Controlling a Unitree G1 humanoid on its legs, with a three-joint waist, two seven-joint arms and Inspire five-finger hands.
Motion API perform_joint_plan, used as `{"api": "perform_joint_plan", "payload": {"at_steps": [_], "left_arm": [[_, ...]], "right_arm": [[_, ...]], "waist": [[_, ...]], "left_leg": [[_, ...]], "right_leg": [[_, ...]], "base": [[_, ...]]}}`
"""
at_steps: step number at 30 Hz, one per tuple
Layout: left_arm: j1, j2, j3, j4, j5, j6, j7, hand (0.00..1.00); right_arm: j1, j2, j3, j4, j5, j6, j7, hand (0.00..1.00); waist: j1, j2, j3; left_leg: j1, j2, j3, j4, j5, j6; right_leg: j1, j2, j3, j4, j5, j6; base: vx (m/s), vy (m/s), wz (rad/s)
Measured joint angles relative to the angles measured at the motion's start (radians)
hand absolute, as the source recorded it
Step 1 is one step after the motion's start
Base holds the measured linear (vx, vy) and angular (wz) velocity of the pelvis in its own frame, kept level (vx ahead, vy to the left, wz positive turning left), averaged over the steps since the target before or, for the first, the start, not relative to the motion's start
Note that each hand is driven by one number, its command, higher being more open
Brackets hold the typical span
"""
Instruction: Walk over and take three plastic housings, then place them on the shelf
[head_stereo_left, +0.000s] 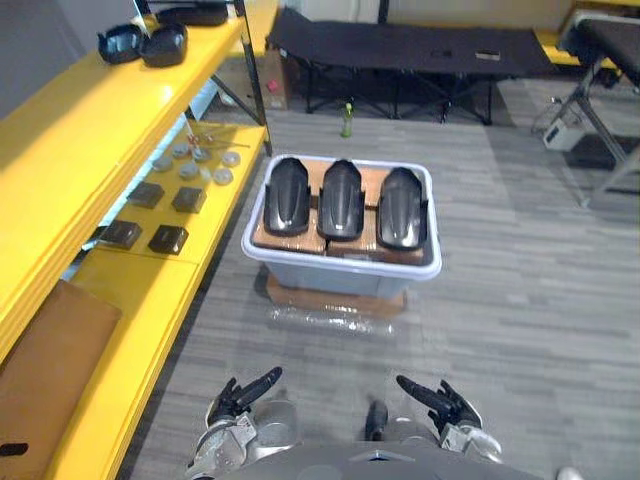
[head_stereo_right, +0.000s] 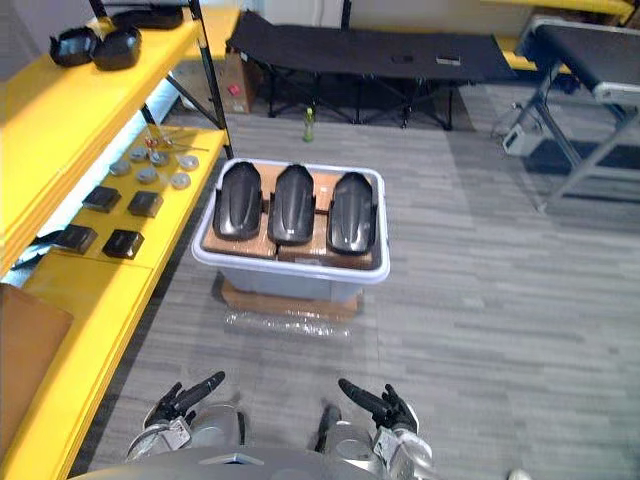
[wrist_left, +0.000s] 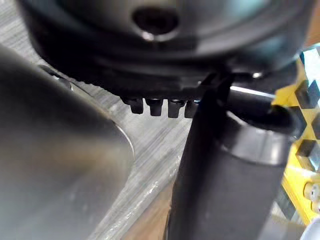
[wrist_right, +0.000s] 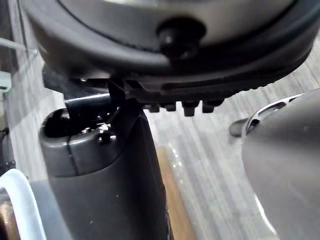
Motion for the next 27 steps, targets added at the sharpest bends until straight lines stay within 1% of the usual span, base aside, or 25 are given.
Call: {"api": "perform_joint_plan", "payload": {"at_steps": [1, 2, 3, 4, 5, 6, 7, 8, 9, 10, 11, 14, 16, 18, 19, 20, 22, 24, 27], "left_arm": [[-0.005, 0.006, -0.008, 0.001, 0.008, -0.001, -0.007, 1.00], [-0.008, 0.008, -0.008, 0.003, 0.012, -0.001, -0.011, 1.00], [-0.013, 0.012, -0.011, 0.007, 0.031, 0.000, -0.019, 1.00], [-0.014, 0.015, -0.032, 0.007, 0.039, 0.000, -0.023, 1.00], [-0.017, 0.021, -0.039, 0.007, 0.042, 0.001, -0.030, 1.00], [-0.016, 0.035, -0.053, 0.002, 0.044, 0.002, -0.036, 1.00], [-0.023, 0.059, -0.076, -0.007, 0.052, 0.001, -0.037, 1.00], [-0.031, 0.070, -0.088, -0.006, 0.092, 0.005, -0.038, 1.00], [-0.031, 0.071, -0.095, -0.006, 0.114, 0.006, -0.038, 1.00], [-0.027, 0.081, -0.107, -0.006, 0.146, 0.006, -0.038, 1.00], [-0.027, 0.084, -0.108, -0.006, 0.153, 0.006, -0.038, 1.00], [-0.026, 0.096, -0.107, -0.004, 0.153, 0.010, -0.034, 1.00], [-0.022, 0.095, -0.107, -0.003, 0.151, 0.023, -0.033, 1.00], [-0.020, 0.097, -0.103, -0.005, 0.147, 0.026, -0.036, 1.00], [-0.019, 0.097, -0.102, -0.006, 0.147, 0.026, -0.036, 1.00], [-0.019, 0.099, -0.092, -0.008, 0.148, 0.026, -0.036, 1.00], [-0.019, 0.099, -0.072, -0.007, 0.151, 0.029, -0.036, 1.00], [-0.016, 0.106, -0.056, -0.012, 0.151, 0.046, -0.039, 1.00], [-0.006, 0.112, -0.033, -0.016, 0.153, 0.046, -0.043, 1.00]], "right_arm": [[0.000, 0.000, -0.013, -0.053, -0.001, 0.001, -0.007, 1.00], [0.000, 0.000, -0.015, -0.076, -0.002, 0.002, -0.010, 1.00], [0.004, -0.002, -0.026, -0.117, -0.004, 0.006, -0.025, 1.00], [0.009, -0.010, -0.033, -0.148, -0.003, 0.008, -0.041, 1.00], [0.006, -0.010, -0.034, -0.156, -0.003, 0.008, -0.050, 1.00], [-0.003, -0.002, -0.029, -0.177, -0.003, 0.008, -0.063, 1.00], [-0.004, 0.005, -0.016, -0.213, -0.003, 0.008, -0.073, 1.00], [-0.013, 0.006, -0.002, -0.253, -0.001, 0.008, -0.086, 1.00], [-0.013, 0.006, -0.001, -0.278, 0.006, 0.009, -0.093, 1.00], [-0.010, 0.006, -0.001, -0.355, 0.040, 0.010, -0.108, 1.00], [-0.009, 0.006, -0.001, -0.389, 0.041, 0.011, -0.116, 1.00], [-0.011, -0.005, -0.013, -0.524, -0.007, 0.011, -0.146, 1.00], [-0.021, -0.033, -0.035, -0.577, -0.012, 0.011, -0.145, 1.00], [-0.040, -0.085, -0.075, -0.629, -0.046, 0.010, -0.147, 1.00], [-0.051, -0.098, -0.085, -0.637, -0.047, 0.010, -0.147, 1.00], [-0.066, -0.132, -0.104, -0.661, -0.046, 0.013, -0.146, 1.00], [-0.084, -0.178, -0.145, -0.690, -0.045, 0.016, -0.144, 1.00], [-0.113, -0.249, -0.188, -0.714, -0.040, 0.029, -0.143, 1.00], [-0.166, -0.328, -0.199, -0.714, -0.018, 0.051, -0.149, 1.00]], "waist": [[-0.013, 0.000, 0.000], [-0.023, 0.000, 0.001], [-0.031, -0.001, 0.004], [-0.030, 0.002, 0.004], [-0.029, 0.001, 0.007], [-0.025, -0.023, 0.018], [-0.021, -0.047, 0.026], [-0.021, -0.058, 0.033], [-0.020, -0.059, 0.033], [-0.023, -0.057, 0.033], [-0.023, -0.056, 0.032], [-0.024, -0.056, 0.032], [-0.023, -0.057, 0.032], [-0.022, -0.058, 0.033], [-0.023, -0.058, 0.033], [-0.023, -0.060, 0.034], [-0.027, -0.063, 0.036], [-0.030, -0.068, 0.045], [-0.034, -0.069, 0.055]], "left_leg": [[-0.010, -0.003, 0.036, -0.147, 0.014, 0.008], [-0.015, -0.006, 0.046, -0.207, 0.026, 0.006], [-0.015, -0.011, 0.057, -0.328, 0.080, 0.006], [0.001, -0.013, 0.057, -0.412, 0.197, -0.002], [0.019, -0.031, 0.067, -0.426, 0.224, -0.002], [0.039, -0.060, 0.076, -0.441, 0.236, 0.003], [0.041, -0.085, 0.090, -0.439, 0.223, 0.019], [0.036, -0.101, 0.102, -0.423, 0.211, 0.030], [0.035, -0.106, 0.108, -0.414, 0.200, 0.035], [0.035, -0.113, 0.121, -0.389, 0.176, 0.045], [0.037, -0.114, 0.126, -0.384, 0.168, 0.047], [0.038, -0.112, 0.131, -0.359, 0.144, 0.049], [0.034, -0.109, 0.124, -0.345, 0.131, 0.046], [-0.002, -0.103, 0.097, -0.312, 0.108, 0.044], [-0.015, -0.101, 0.091, -0.301, 0.103, 0.043], [-0.037, -0.094, 0.084, -0.280, 0.098, 0.044], [-0.056, -0.093, 0.073, -0.262, 0.096, 0.045], [-0.071, -0.093, 0.056, -0.250, 0.094, 0.047], [-0.102, -0.092, 0.046, -0.235, 0.091, 0.045]], "right_leg": [[0.008, -0.014, -0.003, -0.016, 0.004, 0.010], [0.008, -0.024, -0.007, -0.021, 0.006, 0.015], [0.009, -0.043, -0.009, -0.025, 0.003, 0.034], [0.015, -0.058, -0.003, -0.024, -0.003, 0.058], [0.022, -0.072, 0.005, -0.024, -0.008, 0.074], [0.025, -0.094, 0.020, -0.029, 0.000, 0.090], [0.025, -0.121, 0.022, -0.033, -0.001, 0.093], [0.020, -0.141, 0.026, -0.033, 0.004, 0.102], [0.018, -0.147, 0.030, -0.033, 0.009, 0.109], [0.018, -0.158, 0.044, -0.034, 0.016, 0.119], [0.018, -0.160, 0.046, -0.035, 0.019, 0.124], [0.020, -0.159, 0.048, -0.036, 0.023, 0.130], [0.022, -0.155, 0.049, -0.038, 0.024, 0.131], [0.010, -0.147, 0.047, -0.050, 0.026, 0.134], [0.001, -0.144, 0.048, -0.050, 0.026, 0.135], [-0.011, -0.139, 0.048, -0.049, 0.026, 0.136], [-0.017, -0.135, 0.047, -0.048, 0.027, 0.137], [-0.023, -0.132, 0.042, -0.045, 0.027, 0.137], [-0.047, -0.131, 0.040, -0.038, 0.025, 0.135]], "base": [[0.26, 0.034, 0.14], [0.26, 0.100, 0.15], [0.18, 0.141, 0.11], [0.28, 0.257, 0.03], [0.22, 0.233, -0.06], [0.19, 0.225, -0.10], [0.15, 0.183, -0.13], [0.12, 0.181, -0.16], [0.13, 0.200, -0.27], [0.08, 0.151, -0.27], [0.08, 0.147, -0.31], [0.02, 0.046, -0.16], [0.00, 0.008, -0.04], [-0.05, 0.004, 0.00], [-0.08, 0.005, -0.10], [-0.08, 0.011, -0.05], [-0.09, 0.015, 0.05], [-0.11, 0.015, 0.11], [-0.09, 0.022, 0.07]]}}
